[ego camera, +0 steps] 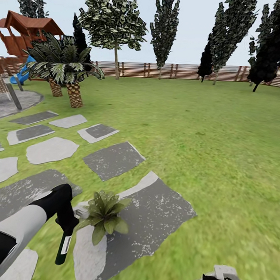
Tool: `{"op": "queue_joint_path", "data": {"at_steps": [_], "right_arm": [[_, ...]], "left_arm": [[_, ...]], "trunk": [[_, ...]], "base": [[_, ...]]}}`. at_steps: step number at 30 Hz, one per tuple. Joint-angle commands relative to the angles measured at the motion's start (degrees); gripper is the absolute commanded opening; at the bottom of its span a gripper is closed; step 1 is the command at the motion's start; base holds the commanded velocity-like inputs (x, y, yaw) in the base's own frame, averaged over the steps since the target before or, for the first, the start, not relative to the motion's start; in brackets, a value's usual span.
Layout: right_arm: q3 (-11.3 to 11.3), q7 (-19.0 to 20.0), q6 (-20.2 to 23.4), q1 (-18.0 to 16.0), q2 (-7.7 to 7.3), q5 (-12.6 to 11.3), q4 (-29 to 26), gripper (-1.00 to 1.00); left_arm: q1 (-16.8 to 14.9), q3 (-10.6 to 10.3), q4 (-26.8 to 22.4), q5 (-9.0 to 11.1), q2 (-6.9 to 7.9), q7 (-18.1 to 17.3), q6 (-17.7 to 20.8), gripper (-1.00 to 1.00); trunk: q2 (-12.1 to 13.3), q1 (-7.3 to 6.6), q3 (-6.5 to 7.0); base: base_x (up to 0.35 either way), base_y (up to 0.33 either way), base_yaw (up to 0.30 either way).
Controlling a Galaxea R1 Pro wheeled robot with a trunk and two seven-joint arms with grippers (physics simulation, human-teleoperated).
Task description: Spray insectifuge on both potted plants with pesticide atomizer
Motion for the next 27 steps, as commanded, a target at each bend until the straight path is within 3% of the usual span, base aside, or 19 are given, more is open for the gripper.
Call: {"op": "queue_joint_path", "data": {"at_steps": [1, 8, 18, 27], "right_arm": [[0.5, -0.1, -0.09, 0.01, 0.01, -0.54, 0.0, 1.0], [0.5, -0.1, -0.06, 0.0, 0.06, -0.54, 0.07, 1.0], [0.54, -0.01, 0.02, 0.01, 0.07, -0.5, -0.16, 1.0], [0.51, 0.0, -0.04, -0.03, 0.07, -0.45, -0.19, 1.0]], "left_arm": [[-0.01, -0.05, -0.03, -0.51, 0.17, -0.56, 0.48, -1.0], [0.01, 0.04, 0.28, -0.51, 1.37, -0.38, 0.48, -1.0], [0.1, 0.05, 0.31, -0.44, 1.47, -0.36, 0.48, -1.0], [0.17, -0.11, -0.04, -0.42, 1.18, -0.44, 0.48, -1.0]], "trunk": [[-0.02, -0.01, -0.05], [-0.02, -0.01, -0.05], [-0.02, -0.01, -0.05], [-0.02, -0.01, -0.05]], "base": [[0.0, -0.287, 0.278], [0.0, -0.288, 0.278], [0.0, -0.277, 0.278], [0.0, -0.047, 0.279]]}}
